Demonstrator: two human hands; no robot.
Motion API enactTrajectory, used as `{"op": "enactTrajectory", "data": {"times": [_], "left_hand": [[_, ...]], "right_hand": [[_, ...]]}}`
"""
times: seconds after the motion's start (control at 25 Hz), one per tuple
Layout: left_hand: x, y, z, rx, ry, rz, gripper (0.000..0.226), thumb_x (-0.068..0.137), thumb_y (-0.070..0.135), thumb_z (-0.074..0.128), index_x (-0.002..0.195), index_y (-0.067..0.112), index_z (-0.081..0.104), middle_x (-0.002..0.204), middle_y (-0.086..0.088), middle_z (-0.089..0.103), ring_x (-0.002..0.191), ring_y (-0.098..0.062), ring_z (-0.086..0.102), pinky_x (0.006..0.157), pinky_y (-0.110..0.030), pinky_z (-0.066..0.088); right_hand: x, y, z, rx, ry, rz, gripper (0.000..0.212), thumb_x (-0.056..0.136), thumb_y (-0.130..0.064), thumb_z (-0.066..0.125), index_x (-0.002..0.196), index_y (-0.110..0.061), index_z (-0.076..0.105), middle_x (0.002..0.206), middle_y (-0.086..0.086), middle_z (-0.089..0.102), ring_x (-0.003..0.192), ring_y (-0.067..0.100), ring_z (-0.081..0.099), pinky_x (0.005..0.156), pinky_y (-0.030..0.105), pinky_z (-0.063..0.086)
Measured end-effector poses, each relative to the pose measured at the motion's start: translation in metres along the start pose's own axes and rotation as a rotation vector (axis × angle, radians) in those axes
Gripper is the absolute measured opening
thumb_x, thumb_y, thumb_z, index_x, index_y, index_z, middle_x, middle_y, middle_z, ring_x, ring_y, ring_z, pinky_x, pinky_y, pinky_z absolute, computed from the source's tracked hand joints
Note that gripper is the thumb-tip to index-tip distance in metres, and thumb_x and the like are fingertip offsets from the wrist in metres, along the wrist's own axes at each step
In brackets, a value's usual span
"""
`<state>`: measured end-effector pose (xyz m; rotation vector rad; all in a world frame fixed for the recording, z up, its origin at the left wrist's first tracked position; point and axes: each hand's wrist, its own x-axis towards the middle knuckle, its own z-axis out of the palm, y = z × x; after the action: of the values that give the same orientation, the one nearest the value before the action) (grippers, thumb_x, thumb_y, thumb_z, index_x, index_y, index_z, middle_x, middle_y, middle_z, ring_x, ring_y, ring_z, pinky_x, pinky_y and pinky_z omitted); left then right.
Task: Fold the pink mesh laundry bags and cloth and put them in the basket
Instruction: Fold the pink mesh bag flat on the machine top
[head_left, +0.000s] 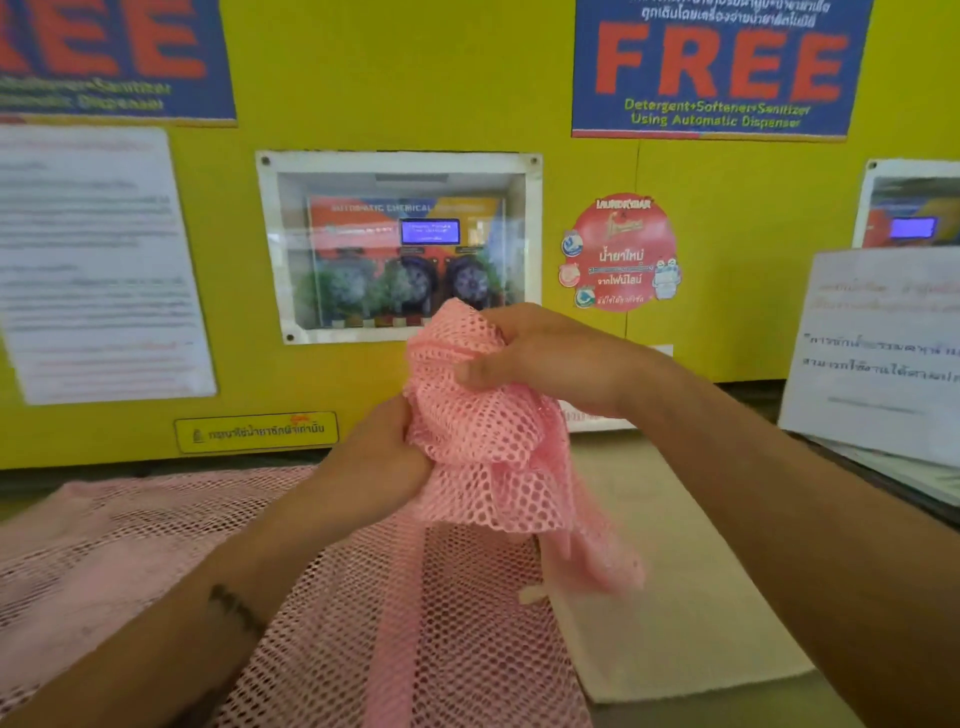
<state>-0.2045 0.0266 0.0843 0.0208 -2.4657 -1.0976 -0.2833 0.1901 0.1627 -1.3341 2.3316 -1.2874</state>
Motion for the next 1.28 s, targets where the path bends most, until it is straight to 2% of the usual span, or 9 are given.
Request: {"op": "enactTrajectory", "data": {"times": [0.12,0.24,0.44,0.6,0.72,0.8,0.96,1.12,1.28], "left_hand": [[-0.011,-0.008,-0.059,0.024,0.401,-0.026,0.032,0.087,0.012,0.044,0.096,0.03,0.069,0.091,0.006,0.07,0.085,-0.017,0.063,0.065,-0.027,0.042],[-0.029,-0.018,-0.128,0.234,0.628,-0.036,0.046,0.071,0.019,0.036,0.103,0.026,0.068,0.099,-0.005,0.069,0.094,-0.029,0.061,0.076,-0.034,0.047],[-0.063,-0.071,-0.175,0.819,0.458,-0.268,0.047,0.072,0.021,0.046,0.117,0.02,0.061,0.09,-0.009,0.049,0.096,-0.039,0.057,0.082,-0.045,0.049],[-0.092,-0.102,-0.197,0.83,0.231,-0.468,0.052,0.074,0.015,0.062,0.125,0.021,0.055,0.11,-0.009,0.059,0.098,-0.031,0.058,0.078,-0.032,0.045],[-0.107,-0.084,-0.205,0.803,-0.15,-0.565,0.064,0.07,0.034,0.074,0.129,0.038,0.049,0.113,0.006,0.059,0.095,-0.015,0.059,0.083,-0.034,0.047],[-0.113,-0.068,-0.207,0.631,-0.189,-0.533,0.051,0.079,0.039,0.073,0.123,0.047,0.049,0.094,0.01,0.059,0.084,-0.008,0.057,0.081,-0.034,0.042],[-0.103,-0.07,-0.188,0.399,-0.048,-0.388,0.042,0.091,0.03,0.062,0.128,0.046,0.051,0.121,0.013,0.063,0.113,-0.009,0.058,0.101,-0.035,0.043],[-0.095,-0.094,-0.147,0.597,-0.142,-0.308,0.059,0.09,0.007,0.05,0.14,0.036,0.043,0.15,0.009,0.039,0.137,-0.015,0.037,0.11,-0.035,0.031],[-0.096,-0.117,-0.13,0.927,-0.127,-0.159,0.007,0.081,0.022,0.05,0.082,0.027,0.056,0.091,0.007,0.06,0.091,-0.018,0.058,0.085,-0.037,0.045]], "right_hand": [[0.02,-0.001,0.005,-0.15,0.158,-0.018,0.028,0.085,-0.024,0.072,0.106,-0.006,0.067,0.103,0.014,0.073,0.086,0.023,0.071,0.084,0.042,0.057],[0.041,0.004,0.008,-0.302,0.284,-0.085,0.014,0.084,-0.02,0.07,0.097,-0.017,0.065,0.098,0.008,0.07,0.08,0.018,0.064,0.066,0.032,0.048],[0.075,0.031,0.043,-0.793,0.186,-0.09,0.014,0.074,-0.024,0.047,0.072,-0.018,0.059,0.091,0.013,0.067,0.085,0.037,0.06,0.075,0.047,0.054],[0.078,0.014,0.057,-0.584,0.153,-0.17,0.02,0.09,-0.017,0.054,0.081,-0.015,0.071,0.089,0.009,0.07,0.081,0.029,0.061,0.069,0.039,0.048],[0.047,-0.02,0.054,-0.188,-0.443,-0.122,0.022,0.09,-0.033,0.067,0.103,-0.017,0.074,0.095,0.003,0.075,0.089,0.021,0.069,0.082,0.038,0.054],[0.036,-0.029,0.053,-0.048,-0.664,-0.035,0.047,0.078,-0.052,0.071,0.113,-0.021,0.072,0.09,0.003,0.073,0.083,0.019,0.068,0.085,0.036,0.057],[0.051,-0.002,0.074,-0.541,-0.318,-0.042,0.04,0.087,-0.045,0.062,0.125,-0.031,0.062,0.099,-0.01,0.067,0.088,0.005,0.062,0.083,0.029,0.05],[0.035,0.019,0.107,-0.798,-0.592,0.093,0.051,0.091,-0.041,0.059,0.139,-0.029,0.046,0.137,-0.009,0.052,0.12,0.011,0.051,0.101,0.035,0.044],[0.042,0.029,0.099,-0.664,-0.213,-0.138,0.018,0.09,-0.02,0.06,0.105,-0.029,0.065,0.112,-0.009,0.063,0.11,0.02,0.058,0.088,0.038,0.048]]}}
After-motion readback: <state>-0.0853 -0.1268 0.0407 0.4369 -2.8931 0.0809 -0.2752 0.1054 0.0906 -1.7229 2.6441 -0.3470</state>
